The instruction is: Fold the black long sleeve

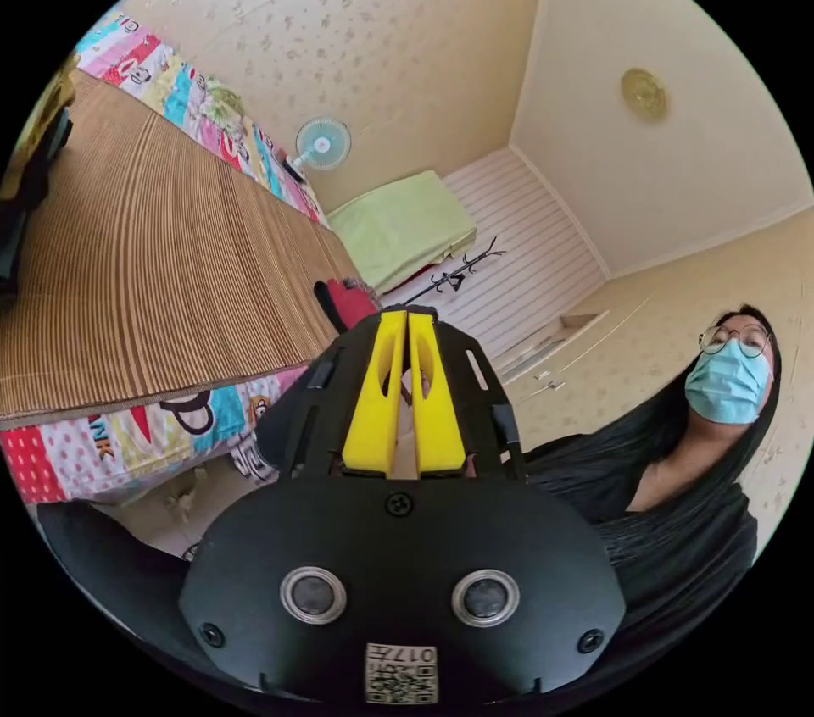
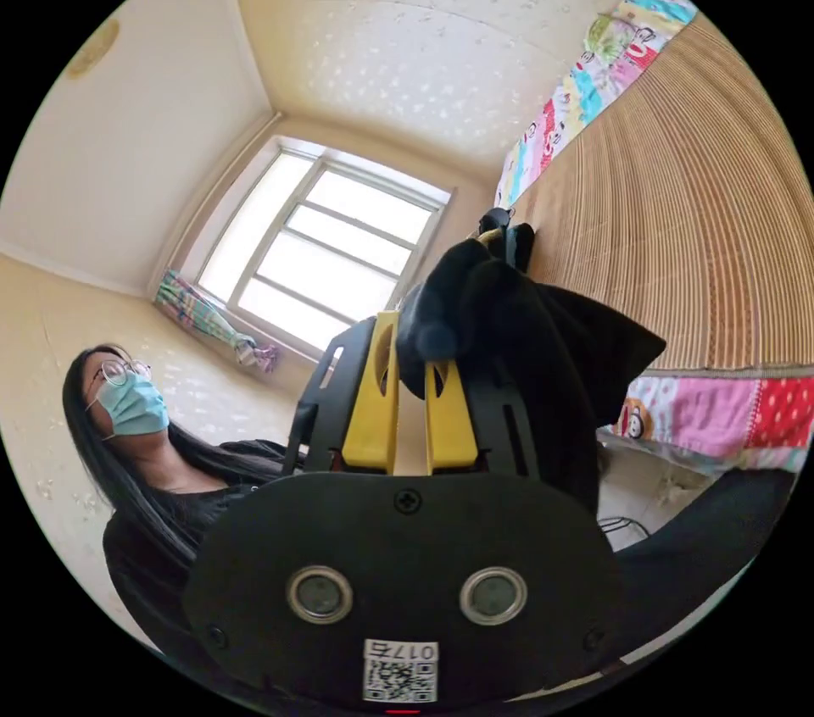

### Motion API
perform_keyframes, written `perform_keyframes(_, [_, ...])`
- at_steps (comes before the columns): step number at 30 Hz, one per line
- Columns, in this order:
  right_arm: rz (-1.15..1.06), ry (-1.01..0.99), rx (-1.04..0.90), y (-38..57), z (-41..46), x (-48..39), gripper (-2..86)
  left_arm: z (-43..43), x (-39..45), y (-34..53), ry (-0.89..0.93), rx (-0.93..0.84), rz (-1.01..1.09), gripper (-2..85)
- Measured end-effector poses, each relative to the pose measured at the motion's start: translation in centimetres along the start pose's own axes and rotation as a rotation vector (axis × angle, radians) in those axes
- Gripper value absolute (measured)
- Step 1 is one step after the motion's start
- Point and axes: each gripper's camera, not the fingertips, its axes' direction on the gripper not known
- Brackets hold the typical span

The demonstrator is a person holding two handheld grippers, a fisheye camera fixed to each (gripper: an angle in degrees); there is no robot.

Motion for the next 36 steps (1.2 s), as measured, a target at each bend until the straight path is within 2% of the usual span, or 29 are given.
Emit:
perform_keyframes(6, [-0.082,-0.091,-0.161,-9.3,12.6,-2.7,-0.2,-11.0,1.4,-5.1,-0.101,0.198,0.057,-1.0])
perform_keyframes(11, [-0.353,-0.085,-0.165,-17.4,27.0,-12.3,0.5,-22.4,9.3,-12.2,-0.376,0.39,0.206,-1.0])
perform_keyframes(13, [-0.366,-0.063,-0.157,-18.7,31.9,-13.6,1.0,-25.2,10.4,-13.3,-0.495,0.453,0.195,-0.9])
perform_keyframes(18, [-0.316,0.051,-0.198,-17.0,43.5,-9.1,3.4,-28.5,5.4,-11.1,-0.808,0.541,0.02,0.0])
perform_keyframes(22, [-0.319,0.291,-0.332,-9.5,47.4,1.2,2.1,-26.3,-4.0,-0.9,-1.014,0.514,-0.169,0.3])
perform_keyframes(23, [-0.297,0.364,-0.381,-6.7,47.0,4.3,1.6,-24.7,-6.2,2.8,-1.048,0.483,-0.21,-0.3])
perform_keyframes(26, [-0.238,0.417,-0.471,-0.6,42.5,10.4,0.9,-20.3,-10.3,10.3,-1.109,0.37,-0.324,-0.8])
perform_keyframes(30, [-0.055,0.566,-0.483,4.3,33.1,15.0,0.6,-14.5,-12.2,14.3,-1.087,0.202,-0.361,-0.9])
perform_keyframes(33, [0.112,0.679,-0.398,6.5,22.8,16.3,0.5,-9.4,-12.1,13.3,-1.093,0.035,-0.308,-0.9])
perform_keyframes(36, [0.219,0.725,-0.157,8.6,11.0,15.2,0.4,-3.1,-10.6,10.3,-1.101,-0.165,-0.118,-1.0])
